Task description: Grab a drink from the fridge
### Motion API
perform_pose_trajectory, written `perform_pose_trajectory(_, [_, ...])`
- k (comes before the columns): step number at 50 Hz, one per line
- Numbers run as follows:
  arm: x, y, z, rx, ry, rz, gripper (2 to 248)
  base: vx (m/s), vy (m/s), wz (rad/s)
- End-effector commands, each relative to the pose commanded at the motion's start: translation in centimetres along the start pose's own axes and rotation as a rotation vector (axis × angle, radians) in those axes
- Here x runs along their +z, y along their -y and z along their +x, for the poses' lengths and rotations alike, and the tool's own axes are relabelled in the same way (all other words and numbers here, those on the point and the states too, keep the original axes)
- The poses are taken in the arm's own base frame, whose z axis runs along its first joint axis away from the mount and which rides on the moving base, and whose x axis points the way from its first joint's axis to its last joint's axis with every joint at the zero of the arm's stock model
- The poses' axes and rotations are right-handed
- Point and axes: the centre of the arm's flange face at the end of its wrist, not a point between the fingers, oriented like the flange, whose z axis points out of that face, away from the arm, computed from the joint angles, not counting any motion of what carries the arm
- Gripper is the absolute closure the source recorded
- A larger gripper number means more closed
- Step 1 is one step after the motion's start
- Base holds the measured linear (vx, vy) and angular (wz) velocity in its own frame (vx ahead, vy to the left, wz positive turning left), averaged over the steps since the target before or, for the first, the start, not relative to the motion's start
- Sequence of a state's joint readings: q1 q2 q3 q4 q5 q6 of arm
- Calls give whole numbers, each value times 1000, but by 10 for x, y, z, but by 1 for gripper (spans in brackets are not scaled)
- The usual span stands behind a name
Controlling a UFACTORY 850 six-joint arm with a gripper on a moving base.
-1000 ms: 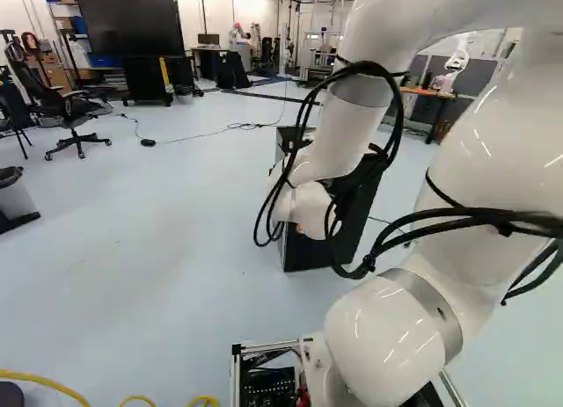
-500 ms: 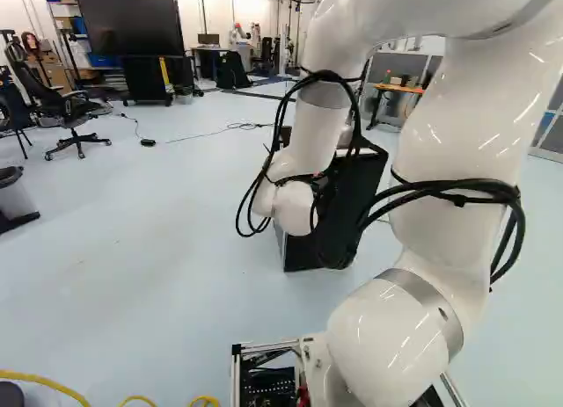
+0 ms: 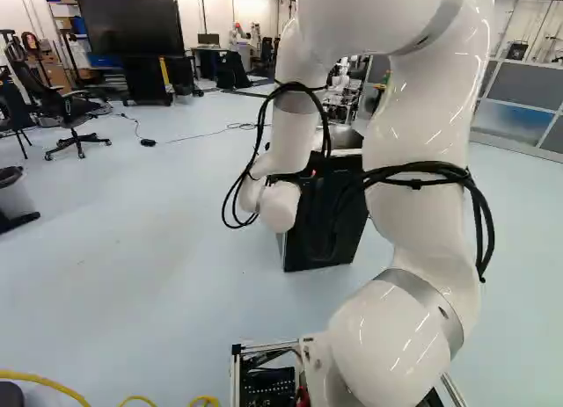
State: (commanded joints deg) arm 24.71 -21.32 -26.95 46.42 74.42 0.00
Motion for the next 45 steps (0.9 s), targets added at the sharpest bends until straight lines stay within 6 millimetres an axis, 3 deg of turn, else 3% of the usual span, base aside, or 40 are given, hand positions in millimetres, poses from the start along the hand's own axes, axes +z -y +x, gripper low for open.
perform_pose_trajectory(31, [20,40,0,66,-88,-124,3,0,0,0])
perform_pose_trajectory(45, [40,59,-14,85,-89,-184,3,0,0,0])
